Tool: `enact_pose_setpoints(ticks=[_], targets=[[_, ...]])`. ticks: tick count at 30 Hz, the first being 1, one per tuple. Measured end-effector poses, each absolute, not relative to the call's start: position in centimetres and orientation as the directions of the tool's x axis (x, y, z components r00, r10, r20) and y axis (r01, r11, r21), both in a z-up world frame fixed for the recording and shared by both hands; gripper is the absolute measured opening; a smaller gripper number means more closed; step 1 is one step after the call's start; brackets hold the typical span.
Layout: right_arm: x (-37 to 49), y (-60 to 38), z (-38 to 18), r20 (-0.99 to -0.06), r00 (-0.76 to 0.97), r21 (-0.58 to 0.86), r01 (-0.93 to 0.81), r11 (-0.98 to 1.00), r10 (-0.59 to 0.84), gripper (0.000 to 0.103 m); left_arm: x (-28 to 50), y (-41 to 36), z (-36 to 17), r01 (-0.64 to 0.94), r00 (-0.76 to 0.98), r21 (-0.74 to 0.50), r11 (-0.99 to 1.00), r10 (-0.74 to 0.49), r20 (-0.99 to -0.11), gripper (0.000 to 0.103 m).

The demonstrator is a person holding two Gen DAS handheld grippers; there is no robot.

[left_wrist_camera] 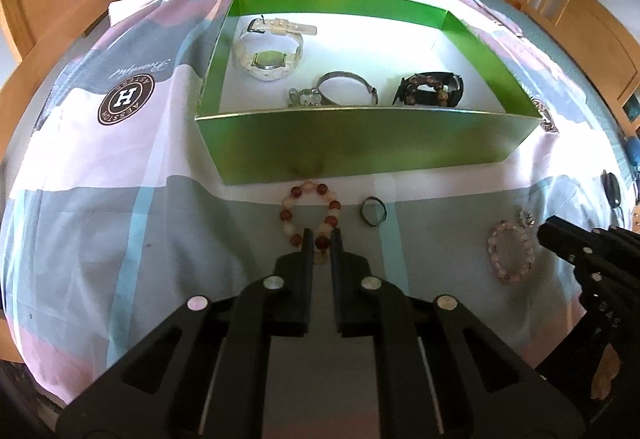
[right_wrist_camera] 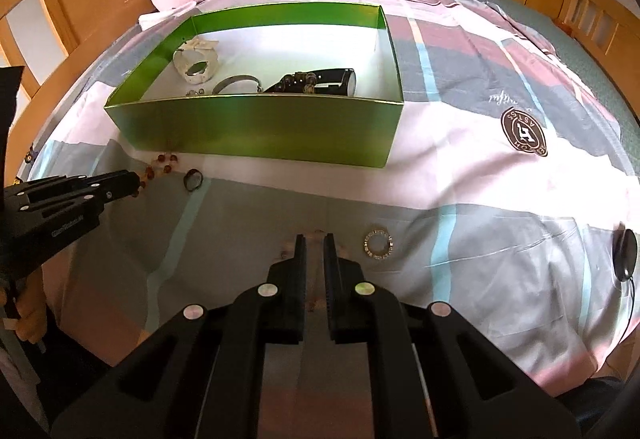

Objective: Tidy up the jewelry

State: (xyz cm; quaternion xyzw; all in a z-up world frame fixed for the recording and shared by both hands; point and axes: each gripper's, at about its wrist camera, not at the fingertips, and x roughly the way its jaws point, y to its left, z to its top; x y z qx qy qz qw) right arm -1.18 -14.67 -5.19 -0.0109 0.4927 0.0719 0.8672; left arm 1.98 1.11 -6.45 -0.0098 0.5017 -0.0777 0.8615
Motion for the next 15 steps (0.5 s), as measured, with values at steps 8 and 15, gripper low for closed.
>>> enact_pose_setpoints(ticks=[8,15], targets=[[-1.3,-14.5,-5.2,-0.856,0.503,0.053,-0.143,0.988,0.118,0.009,1.4,1.6,-5.4,0.122,0.514,-0.135,0.983,-0.178,-0.839,0.008],[-1.2,-14.7,-4.3,-0.845,0.52,0.056,-0.141,0.988,0.122,0.009,1.3,1.4,-4.9,0.104,0.523,-0.093,0.99,-0.134,-0.842,0.008]])
